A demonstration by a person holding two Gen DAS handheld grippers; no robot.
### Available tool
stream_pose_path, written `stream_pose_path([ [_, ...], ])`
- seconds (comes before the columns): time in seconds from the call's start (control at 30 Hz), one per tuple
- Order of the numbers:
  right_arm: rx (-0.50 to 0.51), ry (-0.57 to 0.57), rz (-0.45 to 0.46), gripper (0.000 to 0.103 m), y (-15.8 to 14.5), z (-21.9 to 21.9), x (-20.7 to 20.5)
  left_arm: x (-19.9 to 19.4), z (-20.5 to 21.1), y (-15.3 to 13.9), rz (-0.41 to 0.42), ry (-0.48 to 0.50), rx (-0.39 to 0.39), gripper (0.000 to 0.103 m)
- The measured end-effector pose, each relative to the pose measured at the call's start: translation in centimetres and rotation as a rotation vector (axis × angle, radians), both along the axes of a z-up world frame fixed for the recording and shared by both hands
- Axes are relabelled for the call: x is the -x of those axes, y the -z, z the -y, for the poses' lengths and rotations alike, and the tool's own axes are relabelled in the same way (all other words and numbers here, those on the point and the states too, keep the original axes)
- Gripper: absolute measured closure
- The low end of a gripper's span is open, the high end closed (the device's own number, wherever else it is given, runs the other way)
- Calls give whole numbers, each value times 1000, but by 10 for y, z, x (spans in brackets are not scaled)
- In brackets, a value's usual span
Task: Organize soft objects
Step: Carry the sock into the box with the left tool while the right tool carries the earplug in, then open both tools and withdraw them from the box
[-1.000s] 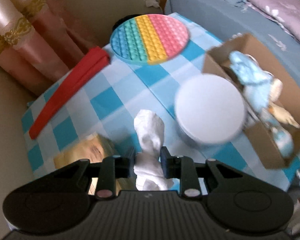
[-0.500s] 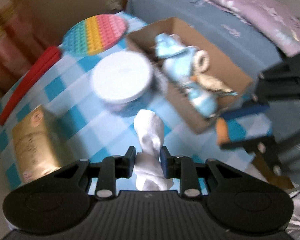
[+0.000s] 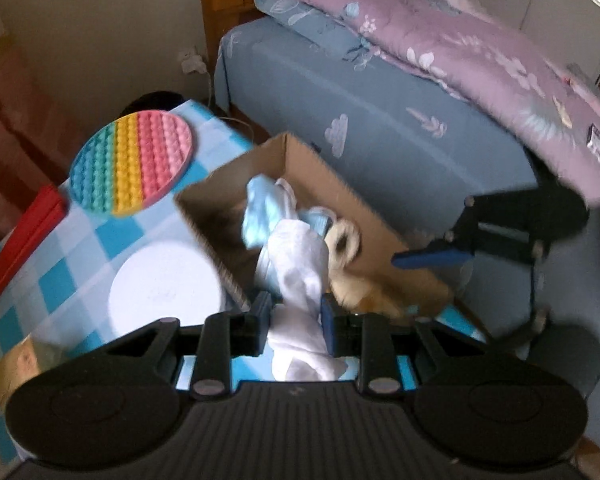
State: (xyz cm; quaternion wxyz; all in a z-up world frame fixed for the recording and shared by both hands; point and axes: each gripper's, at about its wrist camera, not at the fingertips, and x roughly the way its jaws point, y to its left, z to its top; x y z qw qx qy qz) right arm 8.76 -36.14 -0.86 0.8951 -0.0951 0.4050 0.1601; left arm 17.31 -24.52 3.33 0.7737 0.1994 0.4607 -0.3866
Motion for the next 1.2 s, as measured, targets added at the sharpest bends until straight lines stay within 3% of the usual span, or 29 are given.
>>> stream_pose_path([
  [0.1,-19,0,3,15,2,2,5,-10,16,4,-11,-6,10,78],
  [0.27,-41,-1,9,5,-1,4,16,-18,35,20,-47,-18,25,75],
  [0.33,-34,-6,15,3,-3,1,20,-18,39,25,-63,-15,41,60],
  [0.4,-32,-9,15,2,-4,-1,24,-14,41,28,-58,-11,40,17],
  [0.43,-35,-9,15,2,-4,-1,25,-11,40,28,-29,-17,40,13],
  [0.67,-37,59,-18,0,-2,-6,28,15,5,7,158,-110,57,7],
  [0.87,-14,245,-85,0,0,-13,28,60,-45,-1,375,-292,-45,1],
  [0.97,4,373,-109,0,4,-15,29,79,-72,4,361,-390,-45,1],
  [1.03,2,447,-122,0,7,-18,32,86,-84,9,308,-439,-45,1],
  [1.2,-48,557,-131,0,8,-24,44,100,-101,22,242,-483,-31,1],
])
